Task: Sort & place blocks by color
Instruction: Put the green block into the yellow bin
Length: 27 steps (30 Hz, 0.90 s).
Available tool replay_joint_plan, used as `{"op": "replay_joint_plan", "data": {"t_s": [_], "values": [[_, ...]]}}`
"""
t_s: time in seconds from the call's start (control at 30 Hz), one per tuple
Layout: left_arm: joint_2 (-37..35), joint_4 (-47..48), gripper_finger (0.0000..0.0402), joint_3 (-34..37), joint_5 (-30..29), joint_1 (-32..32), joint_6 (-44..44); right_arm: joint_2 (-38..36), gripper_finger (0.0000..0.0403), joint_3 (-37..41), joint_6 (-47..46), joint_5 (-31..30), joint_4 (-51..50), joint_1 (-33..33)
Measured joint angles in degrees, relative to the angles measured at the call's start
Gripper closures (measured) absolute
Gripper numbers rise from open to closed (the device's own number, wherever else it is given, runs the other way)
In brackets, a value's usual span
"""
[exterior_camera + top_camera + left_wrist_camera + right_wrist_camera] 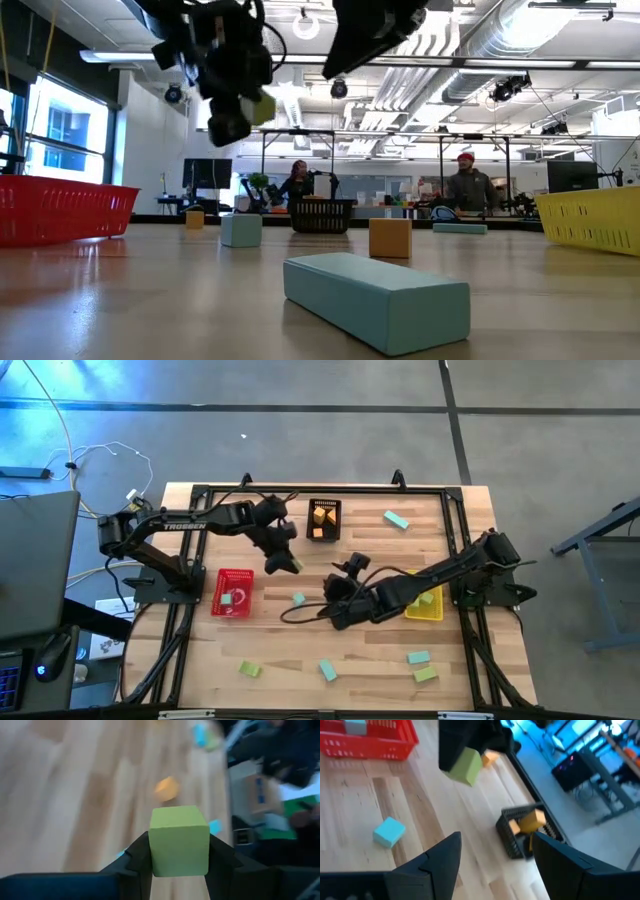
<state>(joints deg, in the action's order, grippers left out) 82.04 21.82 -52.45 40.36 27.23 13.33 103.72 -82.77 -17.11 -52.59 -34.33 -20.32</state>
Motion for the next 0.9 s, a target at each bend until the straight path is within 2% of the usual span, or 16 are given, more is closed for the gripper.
{"op": "replay_joint_plan", "data": {"t_s": [0.1,0.23,0.53,0.7,0.9], "values": [[0.0,-4.3,0.0293,0.0,5.3,-0.2,2.7,0.0,0.0174,0.0,5.6,0.0,3.9,0.0],[0.0,-9.2,0.0293,0.0,8.9,-0.8,6.2,0.0,0.0174,0.0,12.5,-0.3,9.3,0.0],[0.0,-19.9,0.0292,0.0,10.1,-3.1,13.4,0.0,0.0174,0.0,23.3,-0.4,18.4,0.1],[0.0,-26.4,0.0293,0.0,10.0,-4.3,17.6,0.0,0.0174,0.0,26.0,-0.5,21.1,0.2],[0.0,-29.1,0.0292,0.0,8.9,-5.4,19.1,0.0,0.0178,0.0,29.6,-3.0,24.9,0.2]]}}
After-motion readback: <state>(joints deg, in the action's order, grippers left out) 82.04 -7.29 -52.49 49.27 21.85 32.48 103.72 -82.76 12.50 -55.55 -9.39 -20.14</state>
